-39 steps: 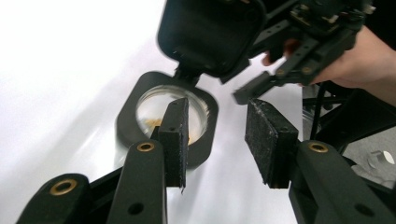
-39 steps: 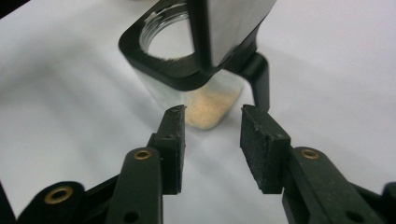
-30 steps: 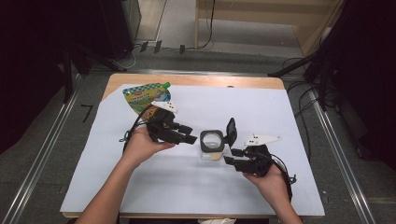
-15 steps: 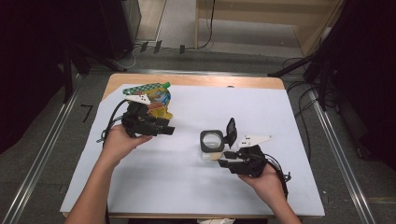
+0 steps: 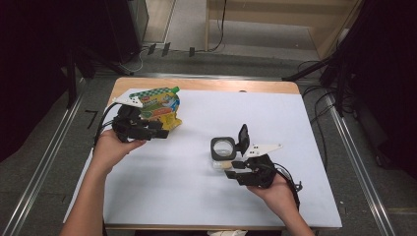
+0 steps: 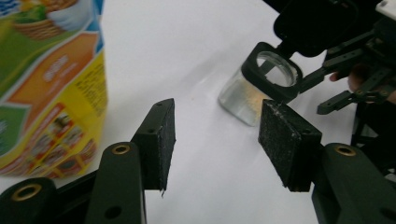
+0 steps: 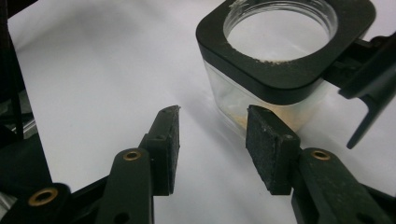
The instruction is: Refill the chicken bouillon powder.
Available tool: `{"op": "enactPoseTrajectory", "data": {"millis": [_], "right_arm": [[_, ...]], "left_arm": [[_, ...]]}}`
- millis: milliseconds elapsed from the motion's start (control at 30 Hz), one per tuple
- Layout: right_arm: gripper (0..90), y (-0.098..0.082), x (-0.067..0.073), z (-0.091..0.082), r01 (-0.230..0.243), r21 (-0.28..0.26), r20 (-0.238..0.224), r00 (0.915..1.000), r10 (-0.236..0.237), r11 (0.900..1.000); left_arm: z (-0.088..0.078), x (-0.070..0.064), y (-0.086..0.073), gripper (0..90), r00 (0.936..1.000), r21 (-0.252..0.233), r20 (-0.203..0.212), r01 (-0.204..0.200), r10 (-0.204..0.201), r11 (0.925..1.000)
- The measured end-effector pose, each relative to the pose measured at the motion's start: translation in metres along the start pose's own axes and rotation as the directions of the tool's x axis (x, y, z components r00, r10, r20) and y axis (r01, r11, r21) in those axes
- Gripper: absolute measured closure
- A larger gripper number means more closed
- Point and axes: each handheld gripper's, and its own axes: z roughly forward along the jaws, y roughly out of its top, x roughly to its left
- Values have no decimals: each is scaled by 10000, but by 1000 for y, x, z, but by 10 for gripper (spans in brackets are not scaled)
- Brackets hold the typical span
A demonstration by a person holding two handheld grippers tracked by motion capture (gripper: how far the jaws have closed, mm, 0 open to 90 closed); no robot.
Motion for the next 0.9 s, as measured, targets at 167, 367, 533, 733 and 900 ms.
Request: {"op": "enactPoseTrajectory", "data": {"millis": [167,367,533,733,900], "right_arm": [[556,1,4,3,172,70,-118,9998,-171,9998],[552,2,9,7,337,146,-250,9991,-333,9993],[549,3,12,10,444,213,-365,9984,-436,9988],[547,3,19,17,706,333,-530,9962,-688,9969],[546,4,23,22,749,429,-628,9954,-721,9963]], "left_arm": [[-10,9,-6,469,9993,-55,-305,224,-225,9997],[-24,20,-13,473,9970,-279,-568,516,-531,9983],[-31,36,-13,478,9946,-297,-800,638,-660,9975],[-39,52,-15,484,9899,-361,-1119,840,-875,9958],[-44,63,-16,482,9830,-396,-1523,972,-1021,9945]]}}
